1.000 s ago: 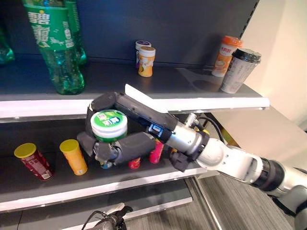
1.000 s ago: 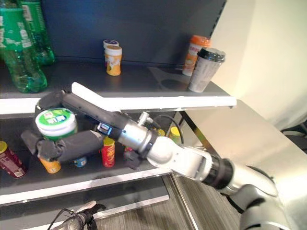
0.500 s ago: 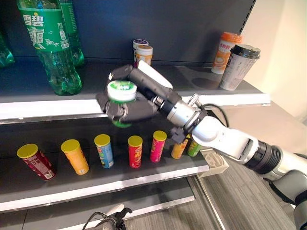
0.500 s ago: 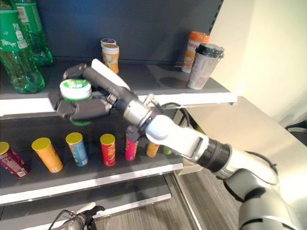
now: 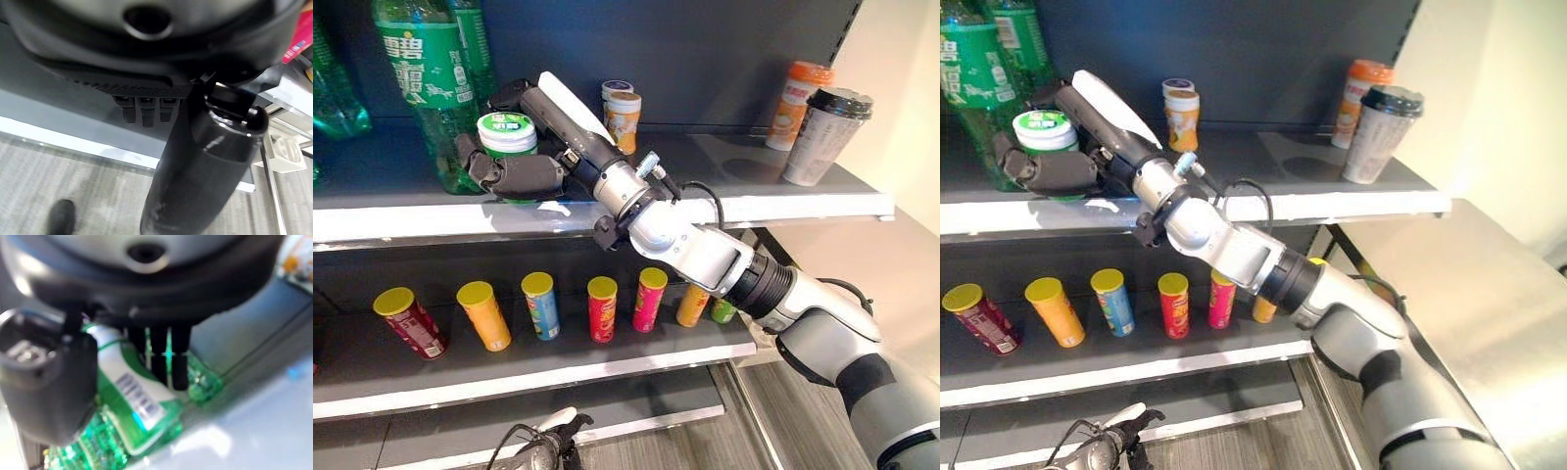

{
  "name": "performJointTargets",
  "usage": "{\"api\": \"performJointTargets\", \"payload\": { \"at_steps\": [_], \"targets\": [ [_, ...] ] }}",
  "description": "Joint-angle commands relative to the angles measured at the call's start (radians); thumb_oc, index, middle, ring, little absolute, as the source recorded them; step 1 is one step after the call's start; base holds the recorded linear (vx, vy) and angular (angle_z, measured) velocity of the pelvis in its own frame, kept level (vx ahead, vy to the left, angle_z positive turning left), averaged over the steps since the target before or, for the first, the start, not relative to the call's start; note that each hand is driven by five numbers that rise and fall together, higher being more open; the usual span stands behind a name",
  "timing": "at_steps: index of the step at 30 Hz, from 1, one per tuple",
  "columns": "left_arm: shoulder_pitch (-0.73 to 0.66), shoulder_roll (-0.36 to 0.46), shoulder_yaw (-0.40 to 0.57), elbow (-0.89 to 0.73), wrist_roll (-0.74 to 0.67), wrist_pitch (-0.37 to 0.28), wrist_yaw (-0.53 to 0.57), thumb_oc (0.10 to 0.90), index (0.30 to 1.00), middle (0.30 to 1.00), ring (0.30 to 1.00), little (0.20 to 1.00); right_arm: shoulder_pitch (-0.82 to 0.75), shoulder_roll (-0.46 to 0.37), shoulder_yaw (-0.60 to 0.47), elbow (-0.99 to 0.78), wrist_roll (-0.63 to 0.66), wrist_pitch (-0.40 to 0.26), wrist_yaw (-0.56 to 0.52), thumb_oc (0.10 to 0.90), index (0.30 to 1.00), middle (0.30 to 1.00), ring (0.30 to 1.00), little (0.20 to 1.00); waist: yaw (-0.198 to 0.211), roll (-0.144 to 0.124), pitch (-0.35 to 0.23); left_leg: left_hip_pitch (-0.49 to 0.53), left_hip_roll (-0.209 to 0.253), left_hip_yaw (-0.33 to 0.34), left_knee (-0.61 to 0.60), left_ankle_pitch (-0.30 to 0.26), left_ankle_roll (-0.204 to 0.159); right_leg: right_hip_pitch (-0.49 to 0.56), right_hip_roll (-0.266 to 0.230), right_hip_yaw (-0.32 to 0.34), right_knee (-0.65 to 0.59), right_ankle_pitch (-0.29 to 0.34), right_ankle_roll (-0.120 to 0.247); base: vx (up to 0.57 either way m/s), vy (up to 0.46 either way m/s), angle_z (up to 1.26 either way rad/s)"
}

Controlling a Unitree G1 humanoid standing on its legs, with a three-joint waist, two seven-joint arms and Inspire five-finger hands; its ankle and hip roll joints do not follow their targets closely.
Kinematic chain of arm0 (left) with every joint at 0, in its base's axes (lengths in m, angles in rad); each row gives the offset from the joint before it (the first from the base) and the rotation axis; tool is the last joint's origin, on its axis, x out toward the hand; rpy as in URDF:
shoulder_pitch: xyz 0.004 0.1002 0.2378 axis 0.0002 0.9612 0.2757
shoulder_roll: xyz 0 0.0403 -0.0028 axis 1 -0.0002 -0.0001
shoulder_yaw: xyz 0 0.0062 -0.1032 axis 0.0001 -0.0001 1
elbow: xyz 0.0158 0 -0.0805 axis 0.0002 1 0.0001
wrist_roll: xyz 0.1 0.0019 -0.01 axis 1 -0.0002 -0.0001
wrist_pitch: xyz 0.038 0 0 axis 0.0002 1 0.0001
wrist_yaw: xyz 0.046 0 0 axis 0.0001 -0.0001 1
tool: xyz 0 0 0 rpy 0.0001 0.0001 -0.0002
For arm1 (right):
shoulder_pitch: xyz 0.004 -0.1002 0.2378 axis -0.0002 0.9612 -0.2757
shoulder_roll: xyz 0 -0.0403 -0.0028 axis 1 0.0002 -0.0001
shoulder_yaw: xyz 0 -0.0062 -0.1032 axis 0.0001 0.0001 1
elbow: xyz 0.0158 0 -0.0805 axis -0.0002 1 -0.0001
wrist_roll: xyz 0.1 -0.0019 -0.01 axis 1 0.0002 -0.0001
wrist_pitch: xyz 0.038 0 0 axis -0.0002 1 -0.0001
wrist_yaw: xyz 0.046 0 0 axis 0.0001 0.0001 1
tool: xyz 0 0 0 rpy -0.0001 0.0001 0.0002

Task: Put the goods on the table back onto the shelves and tidy them up.

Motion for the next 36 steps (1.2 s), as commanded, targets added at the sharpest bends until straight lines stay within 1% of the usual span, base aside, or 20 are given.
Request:
{"api": "performJointTargets", "payload": {
  "at_steps": [1, 2, 3, 4, 5, 6, 8, 10, 12, 17, 18, 22, 29, 36],
  "targets": [
    [-0.103, -0.036, -0.029, 0.073, 0.005, -0.038, 0.037, 0.8, 0.9, 0.9, 0.9, 0.9, -0.198, -0.115, -0.064, 0.088, 0.02, -0.056, -0.07, 0.4, 0.3, 0.3, 0.3, 0.3, 0.003, -0.01, -0.01, 0.057, -0.04, -0.02, 0.005, -0.145, 0.051, -0.002, -0.054, 0.041, -0.037, 0.176, -0.02, 0.0, 0.021, 0.04],
    [-0.104, -0.037, -0.03, 0.073, 0.004, -0.038, 0.037, 0.8, 0.9, 0.9, 0.9, 0.9, -0.199, -0.116, -0.064, 0.088, 0.021, -0.056, -0.07, 0.4, 0.3, 0.3, 0.3, 0.3, 0.004, -0.01, -0.009, 0.057, -0.04, -0.021, 0.005, -0.145, 0.051, -0.002, -0.054, 0.04, -0.037, 0.176, -0.02, -0.01, 0.031, 0.03],
    [-0.105, -0.039, -0.03, 0.081, -0.009, -0.04, 0.033, 0.8, 0.9, 0.9, 0.9, 0.9, -0.181, -0.19, -0.059, 0.077, 0.05, -0.061, -0.063, 0.4, 0.3, 0.3, 0.3, 0.3, -0.002, -0.016, -0.009, 0.056, -0.04, -0.02, 0.005, -0.144, 0.05, -0.003, -0.053, 0.038, -0.038, 0.177, -0.019, 0.0, 0.0, 0.0],
    [-0.106, -0.042, -0.031, 0.087, -0.016, -0.041, 0.031, 0.8, 0.9, 0.9, 0.9, 0.9, -0.167, -0.228, -0.056, 0.065, 0.064, -0.064, -0.059, 0.4, 0.3, 0.3, 0.3, 0.3, -0.003, -0.02, -0.009, 0.056, -0.04, -0.019, 0.005, -0.144, 0.05, -0.003, -0.052, 0.037, -0.039, 0.179, -0.019, 0.0, 0.0, 0.0],
    [-0.103, -0.044, -0.03, 0.1, -0.03, -0.042, 0.026, 0.8, 0.9, 0.9, 0.9, 0.9, -0.144, -0.293, -0.05, 0.053, 0.096, -0.073, -0.05, 0.4, 0.3, 0.3, 0.3, 0.3, -0.007, -0.028, -0.008, 0.055, -0.038, -0.018, 0.005, -0.142, 0.05, -0.005, -0.049, 0.037, -0.037, 0.179, -0.02, 0.0, 0.0, 0.0],
    [-0.104, -0.045, -0.032, 0.101, -0.03, -0.042, 0.026, 0.8, 0.9, 0.9, 0.9, 0.9, -0.143, -0.295, -0.05, 0.052, 0.097, -0.074, -0.05, 0.4, 0.3, 0.3, 0.3, 0.3, -0.006, -0.028, -0.008, 0.055, -0.038, -0.018, 0.005, -0.142, 0.05, -0.005, -0.049, 0.037, -0.037, 0.179, -0.02, -0.01, 0.01, 0.03],
    [-0.098, -0.046, -0.032, 0.113, -0.04, -0.046, 0.019, 0.8, 0.9, 0.9, 0.9, 0.9, -0.117, -0.392, -0.041, 0.045, 0.132, -0.087, -0.032, 0.4, 0.3, 0.3, 0.3, 0.3, -0.01, -0.041, -0.005, 0.057, -0.033, -0.014, 0.005, -0.142, 0.048, -0.007, -0.044, 0.04, -0.034, 0.176, -0.02, 0.0, -0.001, -0.02],
    [-0.087, -0.044, -0.019, 0.119, -0.049, -0.048, 0.014, 0.8, 0.9, 0.9, 0.9, 0.9, -0.072, -0.453, -0.047, 0.026, 0.165, -0.101, -0.016, 0.4, 0.3, 0.3, 0.3, 0.3, -0.014, -0.051, -0.001, 0.059, -0.028, -0.009, 0.005, -0.142, 0.047, -0.011, -0.036, 0.045, -0.032, 0.176, -0.021, -0.01, -0.03, -0.09],
    [-0.073, -0.043, -0.01, 0.122, -0.051, -0.049, 0.012, 0.8, 0.9, 0.9, 0.9, 0.9, -0.04, -0.478, -0.055, 0.005, 0.19, -0.109, -0.009, 0.4, 0.3, 0.3, 0.3, 0.3, -0.013, -0.054, -0.001, 0.059, -0.025, -0.006, 0.005, -0.143, 0.047, -0.014, -0.033, 0.048, -0.032, 0.177, -0.021, 0.0, -0.018, -0.07],
    [-0.052, -0.046, -0.001, 0.125, -0.05, -0.05, 0.008, 0.8, 0.9, 0.9, 0.9, 0.9, 0.002, -0.506, -0.051, -0.05, 0.23, -0.116, 0.005, 0.4, 0.3, 0.3, 0.3, 0.3, -0.009, -0.061, -0.001, 0.06, -0.026, -0.003, 0.005, -0.145, 0.049, -0.017, -0.027, 0.052, -0.032, 0.176, -0.023, 0.0, -0.003, -0.04],
    [-0.038, -0.048, 0.001, 0.125, -0.046, -0.05, 0.005, 0.8, 0.9, 0.9, 0.9, 0.9, 0.009, -0.522, -0.035, -0.086, 0.245, -0.119, 0.012, 0.4, 0.3, 0.3, 0.3, 0.3, -0.003, -0.061, 0.002, 0.06, -0.028, -0.003, 0.005, -0.145, 0.051, -0.018, -0.026, 0.052, -0.031, 0.174, -0.023, 0.0, 0.0, 0.0],
    [-0.03, -0.047, 0.007, 0.121, -0.044, -0.05, 0.0, 0.8, 0.9, 0.9, 0.9, 0.9, -0.002, -0.536, -0.002, -0.108, 0.26, -0.12, 0.019, 0.4, 0.3, 0.3, 0.3, 0.3, 0.006, -0.063, 0.006, 0.058, -0.031, -0.004, 0.005, -0.144, 0.051, -0.015, -0.024, 0.05, -0.036, 0.173, -0.024, 0.0, 0.002, 0.01],
    [-0.021, -0.036, 0.012, 0.112, -0.041, -0.049, -0.003, 0.8, 0.9, 0.9, 0.9, 0.9, -0.022, -0.522, 0.034, -0.103, 0.276, -0.113, 0.031, 0.4, 0.3, 0.3, 0.3, 0.3, 0.018, -0.062, 0.01, 0.056, -0.032, -0.005, 0.005, -0.146, 0.053, -0.013, -0.027, 0.049, -0.034, 0.173, -0.023, 0.0, 0.0, 0.0],
    [-0.023, -0.032, 0.014, 0.108, -0.037, -0.049, -0.003, 0.8, 0.9, 0.9, 0.9, 0.9, -0.046, -0.464, 0.046, -0.057, 0.282, -0.102, 0.027, 0.4, 0.3, 0.3, 0.3, 0.3, 0.026, -0.062, 0.011, 0.056, -0.032, -0.008, 0.005, -0.146, 0.053, -0.011, -0.026, 0.047, -0.036, 0.176, -0.023, 0.0, 0.0, 0.0]
  ]
}}
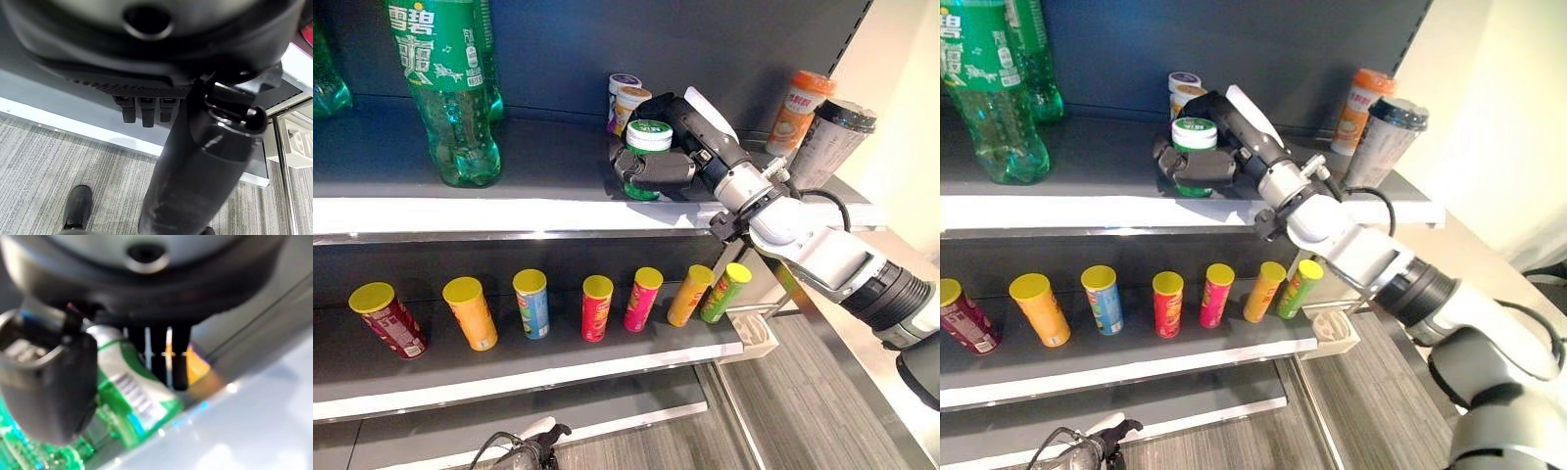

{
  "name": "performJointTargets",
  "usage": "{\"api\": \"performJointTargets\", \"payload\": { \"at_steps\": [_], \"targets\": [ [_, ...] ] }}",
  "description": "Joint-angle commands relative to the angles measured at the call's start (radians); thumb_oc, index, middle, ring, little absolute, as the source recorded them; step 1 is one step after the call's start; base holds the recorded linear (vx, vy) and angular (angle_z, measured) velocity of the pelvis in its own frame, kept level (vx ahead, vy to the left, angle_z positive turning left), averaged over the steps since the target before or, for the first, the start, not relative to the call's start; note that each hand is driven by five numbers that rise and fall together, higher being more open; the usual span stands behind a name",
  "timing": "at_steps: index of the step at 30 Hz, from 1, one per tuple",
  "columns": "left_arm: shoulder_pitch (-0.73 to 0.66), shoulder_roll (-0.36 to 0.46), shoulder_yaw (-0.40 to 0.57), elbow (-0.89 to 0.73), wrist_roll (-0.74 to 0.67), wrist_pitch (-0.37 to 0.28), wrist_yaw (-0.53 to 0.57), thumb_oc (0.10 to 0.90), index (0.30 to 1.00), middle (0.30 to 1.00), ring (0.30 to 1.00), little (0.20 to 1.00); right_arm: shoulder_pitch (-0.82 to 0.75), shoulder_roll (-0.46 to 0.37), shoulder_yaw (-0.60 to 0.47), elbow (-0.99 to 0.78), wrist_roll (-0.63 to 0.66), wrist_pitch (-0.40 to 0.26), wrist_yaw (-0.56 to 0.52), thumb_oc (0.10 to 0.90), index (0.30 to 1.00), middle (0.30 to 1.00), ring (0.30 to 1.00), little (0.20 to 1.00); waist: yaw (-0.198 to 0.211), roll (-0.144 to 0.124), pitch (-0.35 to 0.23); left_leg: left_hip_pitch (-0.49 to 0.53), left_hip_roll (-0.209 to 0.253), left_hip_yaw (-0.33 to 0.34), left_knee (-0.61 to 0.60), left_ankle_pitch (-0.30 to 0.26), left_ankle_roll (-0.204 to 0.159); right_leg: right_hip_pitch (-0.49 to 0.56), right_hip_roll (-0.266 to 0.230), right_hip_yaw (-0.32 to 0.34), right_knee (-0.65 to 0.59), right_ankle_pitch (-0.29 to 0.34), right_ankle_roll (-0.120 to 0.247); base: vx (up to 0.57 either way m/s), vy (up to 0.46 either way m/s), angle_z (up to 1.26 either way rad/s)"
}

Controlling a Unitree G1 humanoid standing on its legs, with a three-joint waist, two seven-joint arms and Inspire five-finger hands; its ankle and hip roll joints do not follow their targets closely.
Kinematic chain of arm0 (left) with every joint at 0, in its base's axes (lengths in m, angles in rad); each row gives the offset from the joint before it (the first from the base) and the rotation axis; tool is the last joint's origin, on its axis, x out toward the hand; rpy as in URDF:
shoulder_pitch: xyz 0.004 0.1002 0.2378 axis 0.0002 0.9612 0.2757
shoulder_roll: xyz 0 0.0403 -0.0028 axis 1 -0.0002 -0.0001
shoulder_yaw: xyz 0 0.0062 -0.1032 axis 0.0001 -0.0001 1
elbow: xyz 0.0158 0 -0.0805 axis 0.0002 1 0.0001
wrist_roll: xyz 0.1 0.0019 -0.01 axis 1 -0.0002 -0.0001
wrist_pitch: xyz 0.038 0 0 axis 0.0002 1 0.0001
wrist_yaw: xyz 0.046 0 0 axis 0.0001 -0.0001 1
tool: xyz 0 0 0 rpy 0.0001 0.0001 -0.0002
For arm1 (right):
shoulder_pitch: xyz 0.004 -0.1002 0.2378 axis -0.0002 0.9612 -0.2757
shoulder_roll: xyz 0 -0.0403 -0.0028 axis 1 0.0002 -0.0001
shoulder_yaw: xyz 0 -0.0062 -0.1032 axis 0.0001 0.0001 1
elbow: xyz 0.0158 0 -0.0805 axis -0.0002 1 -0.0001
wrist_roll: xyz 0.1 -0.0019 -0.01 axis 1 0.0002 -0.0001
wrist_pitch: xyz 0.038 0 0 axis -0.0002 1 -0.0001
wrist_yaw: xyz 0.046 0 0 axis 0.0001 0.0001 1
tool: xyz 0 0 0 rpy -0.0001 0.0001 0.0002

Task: Put the goods on the table back onto the shelves and tidy them up.

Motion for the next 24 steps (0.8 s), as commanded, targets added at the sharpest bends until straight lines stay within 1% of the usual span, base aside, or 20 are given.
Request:
{"api": "performJointTargets", "payload": {
  "at_steps": [1, 6, 9, 21, 22, 23, 24],
  "targets": [
    [-0.027, -0.053, 0.005, 0.02, 0.003, -0.036, 0.006, 0.8, 0.9, 0.9, 0.9, 0.9, -0.197, 0.002, 0.054, 0.112, 0.021, -0.045, -0.021, 0.4, 0.3, 0.3, 0.3, 0.3, 0.027, 0.008, -0.015, 0.038, -0.037, -0.028, 0.006, -0.131, 0.044, -0.006, -0.035, 0.046, -0.043, 0.142, 0.008, 0.0, 0.0, 0.0],
    [-0.021, -0.048, 0.007, 0.015, 0.01, -0.035, 0.01, 0.8, 0.9, 0.9, 0.9, 0.9, -0.205, 0.051, 0.038, 0.171, 0.03, -0.035, -0.025, 0.4, 0.3, 0.3, 0.3, 0.3, 0.037, 0.009, -0.012, 0.037, -0.038, -0.032, 0.006, -0.132, 0.044, 0.0, -0.035, 0.043, -0.045, 0.142, 0.007, 0.0, 0.0, 0.0],
    [-0.018, -0.045, 0.009, 0.012, 0.013, -0.036, 0.012, 0.8, 0.9, 0.9, 0.9, 0.9, -0.2, 0.065, 0.028, 0.181, 0.032, -0.031, -0.028, 0.4, 0.3, 0.3, 0.3, 0.3, 0.042, 0.011, -0.01, 0.037, -0.038, -0.035, 0.006, -0.132, 0.043, 0.003, -0.036, 0.04, -0.046, 0.14, 0.007, 0.0, 0.001, 0.01],
    [-0.019, -0.038, 0.011, 0.002, 0.013, -0.035, 0.011, 0.8, 0.9, 0.9, 0.9, 0.9, -0.2, 0.079, 0.031, 0.185, 0.037, -0.027, -0.027, 0.4, 0.3, 0.3, 0.3, 0.3, 0.046, 0.01, -0.01, 0.038, -0.038, -0.038, 0.006, -0.134, 0.044, 0.005, -0.036, 0.039, -0.042, 0.14, 0.006, 0.0, 0.0, 0.0],
    [-0.019, -0.037, 0.012, 0.002, 0.013, -0.034, 0.011, 0.8, 0.9, 0.9, 0.9, 0.9, -0.201, 0.076, 0.034, 0.186, 0.034, -0.025, -0.023, 0.593, 0.589, 0.589, 0.589, 0.589, 0.046, 0.01, -0.01, 0.039, -0.038, -0.038, 0.006, -0.134, 0.044, 0.004, -0.036, 0.038, -0.041, 0.14, 0.006, 0.0, 0.0, 0.0],
    [-0.02, -0.037, 0.012, 0.002, 0.013, -0.034, 0.011, 0.8, 0.9, 0.9, 0.9, 0.9, -0.205, 0.072, 0.04, 0.185, 0.027, -0.023, -0.022, 0.8, 0.9, 0.9, 0.9, 0.9, 0.045, 0.01, -0.011, 0.04, -0.039, -0.038, 0.006, -0.134, 0.044, 0.005, -0.036, 0.04, -0.04, 0.141, 0.006, 0.0, 0.0, 0.0],
    [-0.021, -0.037, 0.013, 0.001, 0.014, -0.034, 0.01, 0.8, 0.9, 0.9, 0.9, 0.9, -0.211, 0.063, 0.044, 0.19, 0.022, -0.024, -0.022, 0.8, 0.9, 0.9, 0.9, 0.9, 0.045, 0.01, -0.01, 0.039, -0.039, -0.038, 0.006, -0.135, 0.044, 0.004, -0.035, 0.04, -0.039, 0.141, 0.006, 0.0, 0.0, 0.0]
  ]
}}
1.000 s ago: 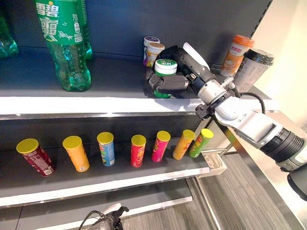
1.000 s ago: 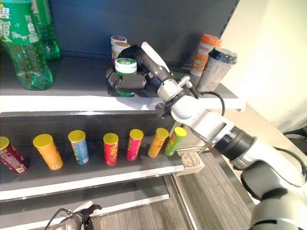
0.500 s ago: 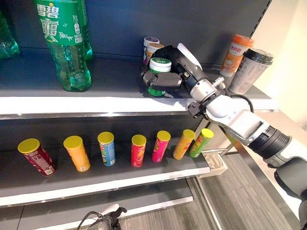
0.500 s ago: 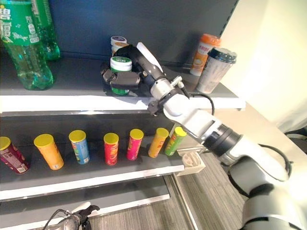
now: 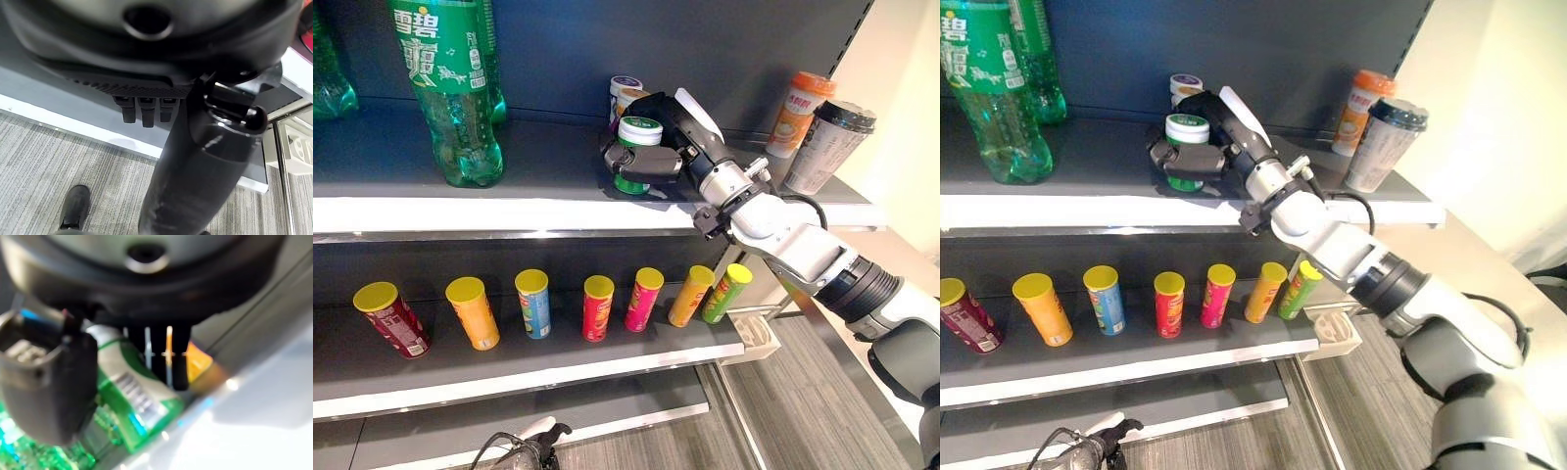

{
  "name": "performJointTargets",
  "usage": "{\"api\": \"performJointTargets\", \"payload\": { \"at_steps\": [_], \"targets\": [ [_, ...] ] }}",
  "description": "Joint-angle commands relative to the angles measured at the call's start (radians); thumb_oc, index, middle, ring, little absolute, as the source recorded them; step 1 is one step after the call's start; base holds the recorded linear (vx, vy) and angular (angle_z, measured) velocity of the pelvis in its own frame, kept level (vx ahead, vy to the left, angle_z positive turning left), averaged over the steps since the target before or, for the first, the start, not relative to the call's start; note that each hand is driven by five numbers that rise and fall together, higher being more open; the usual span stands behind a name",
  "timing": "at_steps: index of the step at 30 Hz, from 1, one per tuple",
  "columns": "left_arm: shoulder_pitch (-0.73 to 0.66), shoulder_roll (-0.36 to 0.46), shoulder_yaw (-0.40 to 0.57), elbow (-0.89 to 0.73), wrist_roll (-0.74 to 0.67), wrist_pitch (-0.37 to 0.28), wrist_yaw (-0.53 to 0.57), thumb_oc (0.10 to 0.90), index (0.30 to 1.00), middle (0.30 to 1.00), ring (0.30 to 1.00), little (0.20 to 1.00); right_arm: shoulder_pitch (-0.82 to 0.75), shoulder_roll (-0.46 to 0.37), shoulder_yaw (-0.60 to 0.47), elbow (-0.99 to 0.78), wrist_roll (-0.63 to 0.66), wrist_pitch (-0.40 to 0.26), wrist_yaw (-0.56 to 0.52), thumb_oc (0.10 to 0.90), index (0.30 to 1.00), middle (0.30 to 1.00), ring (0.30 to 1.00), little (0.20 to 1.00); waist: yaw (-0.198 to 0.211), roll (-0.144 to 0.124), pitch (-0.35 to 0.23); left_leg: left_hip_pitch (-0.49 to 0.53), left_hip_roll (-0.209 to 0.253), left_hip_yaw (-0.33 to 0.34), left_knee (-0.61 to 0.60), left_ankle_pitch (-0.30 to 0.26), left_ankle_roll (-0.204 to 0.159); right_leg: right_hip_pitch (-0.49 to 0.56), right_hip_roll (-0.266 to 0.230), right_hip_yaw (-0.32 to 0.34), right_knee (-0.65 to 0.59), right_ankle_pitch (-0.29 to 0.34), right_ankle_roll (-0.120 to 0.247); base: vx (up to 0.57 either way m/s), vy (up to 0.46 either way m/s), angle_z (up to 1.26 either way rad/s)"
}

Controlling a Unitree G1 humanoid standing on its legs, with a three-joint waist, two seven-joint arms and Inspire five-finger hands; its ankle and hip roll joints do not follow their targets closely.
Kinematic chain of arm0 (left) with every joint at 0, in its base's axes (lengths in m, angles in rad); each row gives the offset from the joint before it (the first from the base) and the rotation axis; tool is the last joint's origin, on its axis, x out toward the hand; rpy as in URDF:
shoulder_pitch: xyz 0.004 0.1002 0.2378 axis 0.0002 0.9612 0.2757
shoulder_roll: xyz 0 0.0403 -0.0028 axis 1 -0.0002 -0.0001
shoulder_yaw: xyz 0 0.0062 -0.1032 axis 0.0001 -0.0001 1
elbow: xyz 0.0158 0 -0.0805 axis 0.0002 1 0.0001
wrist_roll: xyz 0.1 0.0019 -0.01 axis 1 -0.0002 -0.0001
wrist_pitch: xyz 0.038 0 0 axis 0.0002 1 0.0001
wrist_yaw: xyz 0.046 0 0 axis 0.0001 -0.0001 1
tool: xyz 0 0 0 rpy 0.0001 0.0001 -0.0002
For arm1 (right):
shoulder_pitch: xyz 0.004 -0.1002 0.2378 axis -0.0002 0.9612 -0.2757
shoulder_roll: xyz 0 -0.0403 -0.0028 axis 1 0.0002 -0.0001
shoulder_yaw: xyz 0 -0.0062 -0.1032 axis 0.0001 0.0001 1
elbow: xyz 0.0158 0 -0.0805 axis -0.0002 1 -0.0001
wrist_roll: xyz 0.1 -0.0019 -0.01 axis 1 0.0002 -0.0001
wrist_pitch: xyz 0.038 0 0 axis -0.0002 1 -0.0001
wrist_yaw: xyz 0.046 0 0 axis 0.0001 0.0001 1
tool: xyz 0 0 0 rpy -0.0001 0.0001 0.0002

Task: Put the goods on the table back onto the shelves and tidy them up.

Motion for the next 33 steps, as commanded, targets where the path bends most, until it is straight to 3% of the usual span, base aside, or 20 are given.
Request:
{"api": "performJointTargets", "payload": {
  "at_steps": [1, 6, 15, 33],
  "targets": [
    [-0.028, -0.04, -0.018, 0.005, 0.013, -0.034, 0.01, 0.8, 0.9, 0.9, 0.9, 0.9, -0.189, -0.034, 0.048, 0.082, -0.006, -0.028, -0.015, 0.8, 0.9, 0.9, 0.9, 0.9, 0.039, 0.004, -0.009, 0.038, -0.04, -0.032, 0.005, -0.138, 0.048, -0.002, -0.035, 0.044, -0.039, 0.141, 0.006, 0.0, 0.0, 0.0],
    [-0.027, -0.039, -0.013, 0.006, 0.011, -0.036, 0.011, 0.8, 0.9, 0.9, 0.9, 0.9, -0.195, -0.067, 0.041, 0.068, -0.006, -0.038, -0.024, 0.8, 0.9, 0.9, 0.9, 0.9, 0.034, 0.005, -0.009, 0.037, -0.04, -0.03, 0.005, -0.138, 0.048, -0.003, -0.036, 0.044, -0.037, 0.143, 0.007, 0.0, 0.0, 0.0],
    [-0.035, -0.049, -0.017, 0.013, 0.001, -0.04, 0.013, 0.8, 0.9, 0.9, 0.9, 0.9, -0.225, -0.199, 0.003, 0.026, -0.034, -0.08, -0.069, 0.8, 0.9, 0.9, 0.9, 0.9, 0.006, 0.004, -0.024, 0.042, -0.039, -0.024, 0.005, -0.141, 0.049, -0.009, -0.037, 0.055, -0.029, 0.142, 0.004, 0.0, 0.0, 0.0],
    [-0.027, -0.068, -0.018, 0.023, -0.014, -0.045, 0.016, 0.8, 0.9, 0.9, 0.9, 0.9, -0.128, -0.37, -0.133, -0.065, -0.031, -0.135, -0.112, 0.8, 0.9, 0.9, 0.9, 0.9, -0.032, 0.005, -0.042, 0.056, -0.036, -0.016, 0.005, -0.151, 0.051, -0.016, -0.034, 0.07, -0.006, 0.127, -0.003, 0.0, 0.0, 0.0]
  ]
}}
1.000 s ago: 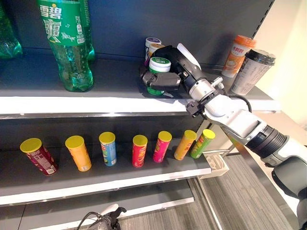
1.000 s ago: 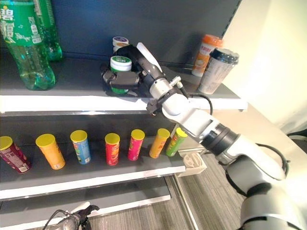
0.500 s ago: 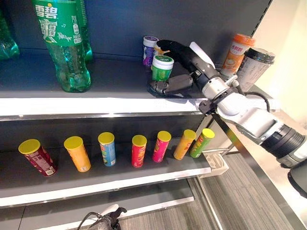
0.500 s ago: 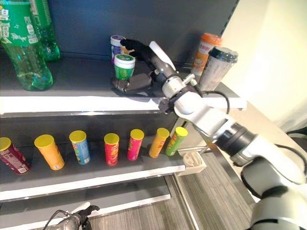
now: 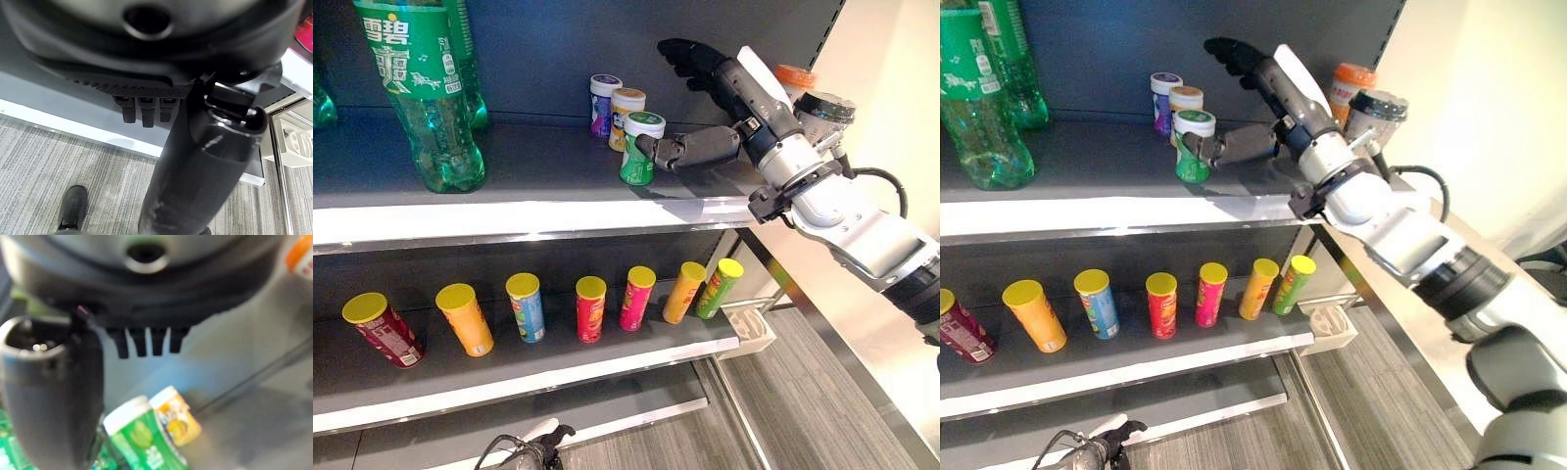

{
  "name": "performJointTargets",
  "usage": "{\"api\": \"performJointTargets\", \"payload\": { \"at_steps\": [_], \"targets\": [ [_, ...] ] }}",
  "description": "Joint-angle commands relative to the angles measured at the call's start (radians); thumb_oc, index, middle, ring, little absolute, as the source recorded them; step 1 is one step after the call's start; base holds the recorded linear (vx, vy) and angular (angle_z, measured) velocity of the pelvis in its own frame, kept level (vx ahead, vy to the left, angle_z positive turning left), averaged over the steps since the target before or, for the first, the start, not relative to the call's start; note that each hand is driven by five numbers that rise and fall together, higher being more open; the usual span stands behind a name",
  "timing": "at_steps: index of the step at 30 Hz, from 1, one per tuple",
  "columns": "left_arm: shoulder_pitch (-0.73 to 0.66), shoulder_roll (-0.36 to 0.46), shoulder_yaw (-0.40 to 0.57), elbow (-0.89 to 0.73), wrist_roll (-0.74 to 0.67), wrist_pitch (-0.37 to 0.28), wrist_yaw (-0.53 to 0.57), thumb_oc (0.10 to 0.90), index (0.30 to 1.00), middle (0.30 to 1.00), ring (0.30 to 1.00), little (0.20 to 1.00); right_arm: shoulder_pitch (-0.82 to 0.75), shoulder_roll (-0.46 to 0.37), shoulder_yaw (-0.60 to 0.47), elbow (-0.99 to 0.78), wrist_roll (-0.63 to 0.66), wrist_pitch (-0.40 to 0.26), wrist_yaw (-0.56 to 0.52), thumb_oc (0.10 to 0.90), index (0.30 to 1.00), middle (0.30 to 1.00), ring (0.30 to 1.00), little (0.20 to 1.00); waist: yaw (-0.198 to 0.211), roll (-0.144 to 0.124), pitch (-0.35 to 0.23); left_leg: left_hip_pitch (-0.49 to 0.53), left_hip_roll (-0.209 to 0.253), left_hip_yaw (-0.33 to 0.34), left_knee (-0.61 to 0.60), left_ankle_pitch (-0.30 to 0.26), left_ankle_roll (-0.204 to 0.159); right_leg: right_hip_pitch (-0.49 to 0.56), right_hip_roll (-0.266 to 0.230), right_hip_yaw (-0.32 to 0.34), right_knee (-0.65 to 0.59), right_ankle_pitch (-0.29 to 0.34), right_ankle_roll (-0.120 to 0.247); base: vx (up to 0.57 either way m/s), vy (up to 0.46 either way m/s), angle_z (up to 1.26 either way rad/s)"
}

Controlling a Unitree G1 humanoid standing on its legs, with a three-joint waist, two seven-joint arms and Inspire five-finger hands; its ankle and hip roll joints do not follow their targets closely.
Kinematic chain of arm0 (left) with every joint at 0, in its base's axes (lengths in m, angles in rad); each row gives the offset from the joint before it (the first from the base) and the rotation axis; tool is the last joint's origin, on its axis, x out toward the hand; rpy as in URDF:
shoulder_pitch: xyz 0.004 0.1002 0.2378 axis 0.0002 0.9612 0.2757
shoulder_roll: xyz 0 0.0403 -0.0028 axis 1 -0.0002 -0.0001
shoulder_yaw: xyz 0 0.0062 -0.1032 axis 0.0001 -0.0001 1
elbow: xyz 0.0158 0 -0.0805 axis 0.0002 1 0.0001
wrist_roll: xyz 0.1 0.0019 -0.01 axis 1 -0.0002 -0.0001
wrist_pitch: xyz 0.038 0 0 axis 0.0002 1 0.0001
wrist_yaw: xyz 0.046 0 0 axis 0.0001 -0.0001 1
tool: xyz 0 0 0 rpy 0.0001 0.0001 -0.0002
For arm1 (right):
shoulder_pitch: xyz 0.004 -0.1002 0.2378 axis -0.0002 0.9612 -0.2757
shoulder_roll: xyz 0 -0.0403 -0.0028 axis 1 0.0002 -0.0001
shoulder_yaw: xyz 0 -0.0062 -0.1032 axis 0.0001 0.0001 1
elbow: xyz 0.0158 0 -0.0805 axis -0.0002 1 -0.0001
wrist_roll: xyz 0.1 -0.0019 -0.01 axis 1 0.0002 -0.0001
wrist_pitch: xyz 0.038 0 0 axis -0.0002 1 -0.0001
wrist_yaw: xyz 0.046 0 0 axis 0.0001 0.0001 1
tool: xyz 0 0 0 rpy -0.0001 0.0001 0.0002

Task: Put the goods on the table back onto the shelves and tidy them up.

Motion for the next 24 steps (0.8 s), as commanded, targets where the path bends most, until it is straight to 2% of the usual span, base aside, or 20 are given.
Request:
{"api": "performJointTargets", "payload": {
  "at_steps": [1, 4, 5, 8, 10, 12, 14, 17, 18, 19, 20, 23, 24],
  "targets": [
    [-0.033, -0.055, -0.018, 0.03, -0.011, -0.045, 0.016, 0.8, 0.9, 0.9, 0.9, 0.9, -0.117, -0.092, -0.119, 0.053, -0.011, -0.098, -0.088, 0.8, 0.9, 0.9, 0.9, 0.9, 0.005, -0.005, -0.043, 0.048, -0.035, -0.027, 0.007, -0.147, 0.043, -0.015, -0.032, 0.064, -0.006, 0.126, -0.004, 0.0, 0.0, 0.0],
    [-0.026, -0.061, -0.012, 0.033, -0.012, -0.044, 0.018, 0.8, 0.9, 0.9, 0.9, 0.9, -0.053, -0.148, -0.191, 0.029, 0.007, -0.117, -0.101, 0.8, 0.9, 0.9, 0.9, 0.9, -0.007, -0.004, -0.049, 0.049, -0.034, -0.023, 0.007, -0.15, 0.044, -0.02, -0.031, 0.064, -0.002, 0.125, -0.004, 0.0, 0.0, 0.0],
    [-0.015, -0.065, -0.01, 0.034, -0.011, -0.045, 0.019, 0.8, 0.9, 0.9, 0.9, 0.9, 0.059, -0.185, -0.302, -0.009, 0.023, -0.133, -0.109, 0.8, 0.9, 0.9, 0.9, 0.9, -0.017, -0.005, -0.056, 0.048, -0.033, -0.022, 0.007, -0.152, 0.044, -0.025, -0.03, 0.067, 0.0, 0.125, -0.006, 0.0, 0.0, 0.0],
    [-0.008, -0.073, 0.006, 0.027, -0.011, -0.047, 0.019, 0.8, 0.9, 0.9, 0.9, 0.9, 0.22, -0.21, -0.454, -0.079, 0.04, -0.154, -0.112, 0.8, 0.9, 0.9, 0.9, 0.9, -0.039, 0.001, -0.061, 0.049, -0.033, -0.018, 0.007, -0.154, 0.045, -0.027, -0.029, 0.07, 0.001, 0.127, -0.005, 0.0, 0.002, -0.04],
    [-0.004, -0.068, 0.016, 0.023, -0.008, -0.046, 0.019, 0.8, 0.9, 0.9, 0.9, 0.9, 0.421, -0.201, -0.64, -0.149, 0.056, -0.16, -0.099, 0.8, 0.9, 0.9, 0.9, 0.9, -0.052, -0.002, -0.063, 0.046, -0.032, -0.017, 0.007, -0.154, 0.046, -0.032, -0.03, 0.074, 0.002, 0.131, -0.002, -0.01, 0.01, -0.1],
    [0.001, -0.074, 0.029, 0.021, -0.008, -0.046, 0.016, 0.8, 0.9, 0.9, 0.9, 0.9, 0.565, -0.172, -0.769, -0.202, 0.069, -0.165, -0.09, 0.8, 0.9, 0.9, 0.9, 0.9, -0.076, 0.001, -0.064, 0.05, -0.031, -0.012, 0.007, -0.155, 0.047, -0.034, -0.029, 0.081, 0.005, 0.133, 0.0, 0.0, 0.0, 0.0],
    [0.014, -0.075, 0.04, 0.017, -0.007, -0.046, 0.012, 0.8, 0.9, 0.9, 0.9, 0.9, 0.754, -0.115, -0.938, -0.286, 0.074, -0.169, -0.073, 0.8, 0.9, 0.9, 0.9, 0.9, -0.09, -0.004, -0.063, 0.046, -0.032, -0.009, 0.007, -0.147, 0.05, -0.044, -0.032, 0.086, 0.007, 0.142, -0.002, -0.01, 0.004, -0.03],
    [0.028, -0.067, 0.07, 0.017, -0.001, -0.045, 0.01, 0.8, 0.9, 0.9, 0.9, 0.9, 0.968, -0.004, -1.117, -0.404, 0.09, -0.167, -0.038, 0.8, 0.9, 0.9, 0.9, 0.9, -0.112, -0.003, -0.065, 0.047, -0.03, -0.003, 0.007, -0.147, 0.051, -0.051, -0.031, 0.097, 0.01, 0.149, 0.001, 0.0, 0.007, -0.1],
    [0.039, -0.067, 0.088, 0.021, 0.01, -0.044, 0.012, 0.8, 0.9, 0.9, 0.9, 0.9, 1.069, 0.068, -1.206, -0.467, 0.091, -0.166, -0.021, 0.8, 0.9, 0.9, 0.9, 0.9, -0.125, -0.001, -0.063, 0.047, -0.029, -0.001, 0.007, -0.147, 0.052, -0.054, -0.029, 0.104, 0.011, 0.151, 0.002, 0.03, 0.01, -0.22],
    [0.046, -0.065, 0.096, 0.022, 0.014, -0.044, 0.01, 0.8, 0.9, 0.9, 0.9, 0.9, 1.123, 0.11, -1.242, -0.507, 0.089, -0.163, -0.004, 0.8, 0.9, 0.9, 0.9, 0.9, -0.125, 0.003, -0.062, 0.053, -0.026, 0.0, 0.007, -0.156, 0.051, -0.051, -0.026, 0.107, 0.012, 0.149, 0.006, 0.03, 0.012, -0.23],
    [0.053, -0.06, 0.126, 0.024, 0.018, -0.043, 0.01, 0.8, 0.9, 0.9, 0.9, 0.9, 1.189, 0.201, -1.287, -0.56, 0.078, -0.157, 0.015, 0.8, 0.9, 0.9, 0.9, 0.9, -0.136, 0.011, -0.06, 0.054, -0.025, 0.002, 0.007, -0.157, 0.052, -0.053, -0.026, 0.112, 0.011, 0.152, 0.008, 0.03, 0.014, -0.15],
    [0.048, -0.064, 0.147, 0.026, 0.032, -0.037, 0.015, 0.8, 0.9, 0.9, 0.9, 0.9, 1.261, 0.356, -1.308, -0.627, 0.04, -0.138, 0.047, 0.8, 0.9, 0.9, 0.9, 0.9, -0.154, 0.027, -0.058, 0.055, -0.028, 0.005, 0.007, -0.158, 0.055, -0.056, -0.029, 0.116, 0.012, 0.16, 0.011, 0.01, 0.022, -0.1],
    [0.046, -0.072, 0.156, 0.024, 0.041, -0.034, 0.014, 0.8, 0.9, 0.9, 0.9, 0.9, 1.296, 0.452, -1.286, -0.649, 0.019, -0.122, 0.076, 0.8, 0.9, 0.9, 0.9, 0.9, -0.164, 0.039, -0.056, 0.057, -0.028, 0.005, 0.007, -0.157, 0.056, -0.057, -0.031, 0.117, 0.015, 0.168, 0.013, 0.0, 0.014, -0.16]
  ]
}}
